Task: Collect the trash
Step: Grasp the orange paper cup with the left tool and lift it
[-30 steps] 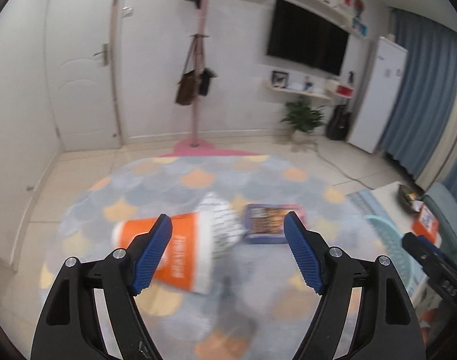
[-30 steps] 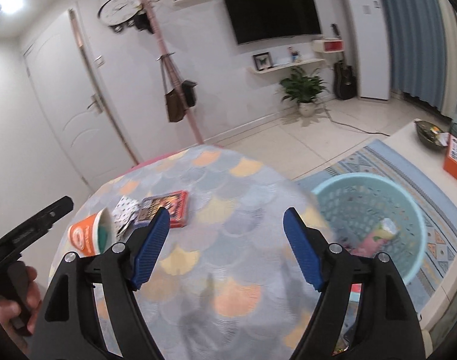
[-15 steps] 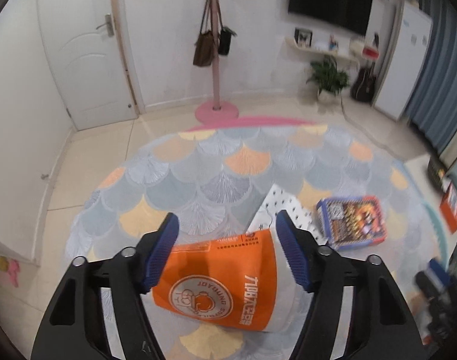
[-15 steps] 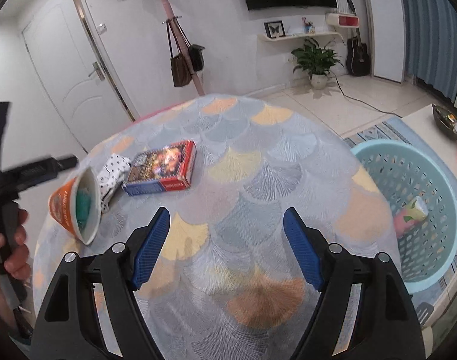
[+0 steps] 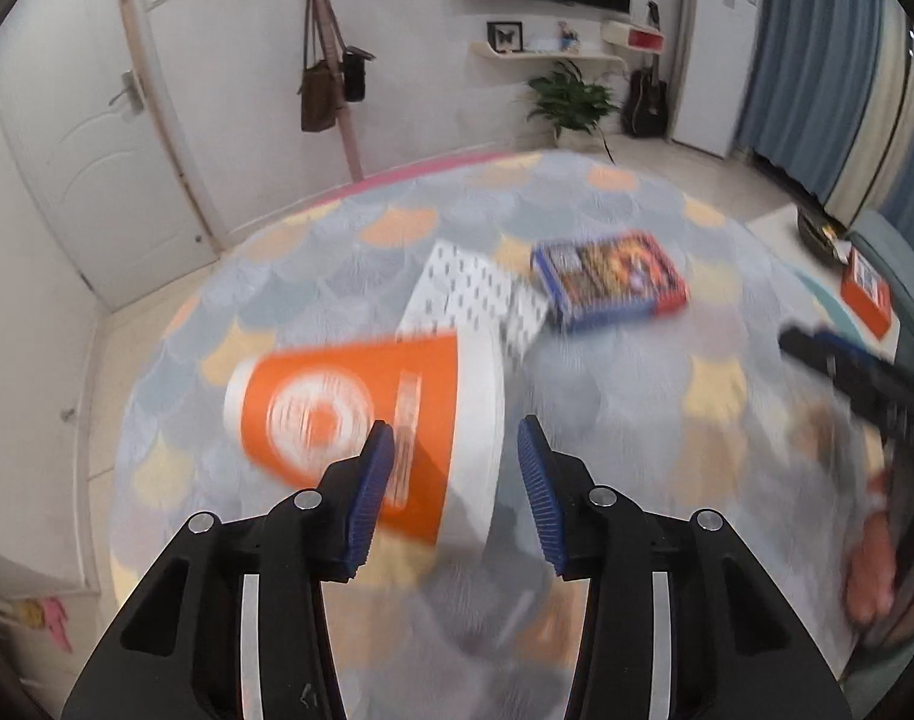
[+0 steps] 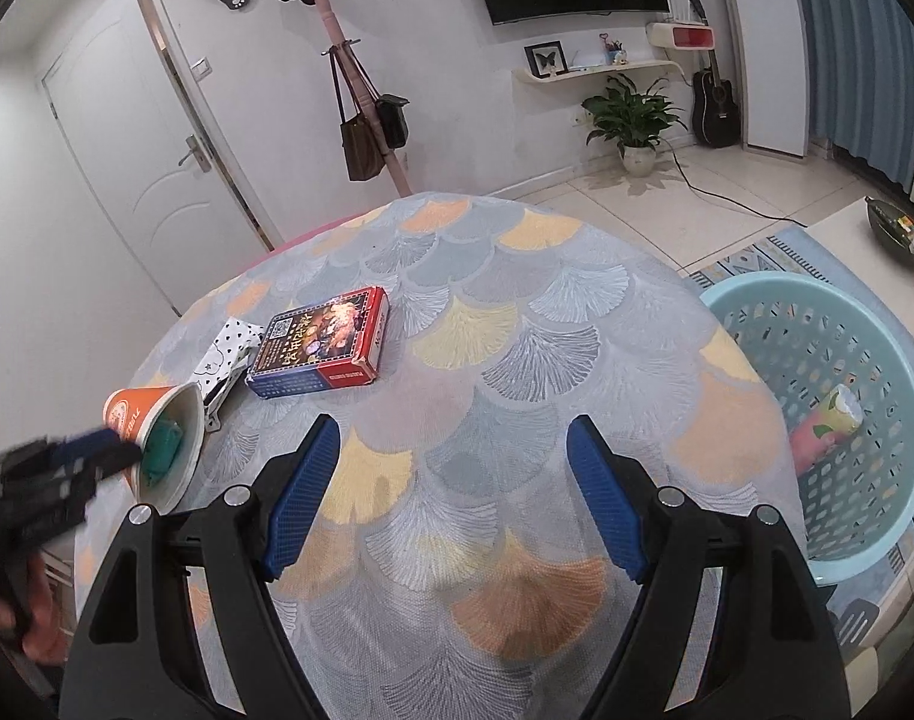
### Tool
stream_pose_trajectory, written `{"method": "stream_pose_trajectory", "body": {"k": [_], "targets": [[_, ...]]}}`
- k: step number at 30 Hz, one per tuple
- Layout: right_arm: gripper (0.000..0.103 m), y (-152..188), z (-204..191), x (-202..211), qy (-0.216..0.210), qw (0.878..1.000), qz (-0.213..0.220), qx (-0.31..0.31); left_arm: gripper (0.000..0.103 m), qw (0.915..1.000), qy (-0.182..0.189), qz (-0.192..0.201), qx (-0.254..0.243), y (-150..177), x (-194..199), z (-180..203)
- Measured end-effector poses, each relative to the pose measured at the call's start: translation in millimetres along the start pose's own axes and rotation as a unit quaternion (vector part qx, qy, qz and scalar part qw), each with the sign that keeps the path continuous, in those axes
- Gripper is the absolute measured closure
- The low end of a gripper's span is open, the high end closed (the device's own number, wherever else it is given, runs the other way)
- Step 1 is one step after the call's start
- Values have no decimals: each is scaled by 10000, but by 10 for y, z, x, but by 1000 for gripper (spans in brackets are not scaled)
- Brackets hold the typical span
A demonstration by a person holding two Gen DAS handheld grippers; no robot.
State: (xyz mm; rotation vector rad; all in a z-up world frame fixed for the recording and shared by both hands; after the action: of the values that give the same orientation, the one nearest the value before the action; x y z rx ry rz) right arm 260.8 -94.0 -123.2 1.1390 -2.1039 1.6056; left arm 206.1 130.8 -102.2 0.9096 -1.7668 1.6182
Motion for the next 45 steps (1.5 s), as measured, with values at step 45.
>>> {"method": "stream_pose_trajectory", "body": {"k": [45], "targets": [[29, -209, -757, -194, 101, 9867, -317, 1593, 41, 9657, 1208, 619, 2214, -392, -188, -546]]}}
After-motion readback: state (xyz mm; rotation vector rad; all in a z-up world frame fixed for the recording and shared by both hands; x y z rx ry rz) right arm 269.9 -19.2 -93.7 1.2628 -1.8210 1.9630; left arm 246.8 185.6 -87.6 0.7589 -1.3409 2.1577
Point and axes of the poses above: each gripper's, at about its wrist camera, not at the fingertips, and x roughly against the way its jaws point, z to its right, y to its underside, the point moved 6 cm from there along -x, roughly the way its jaws point, and after that the axes turned 4 degrees about -y, right-handed, at the moved point
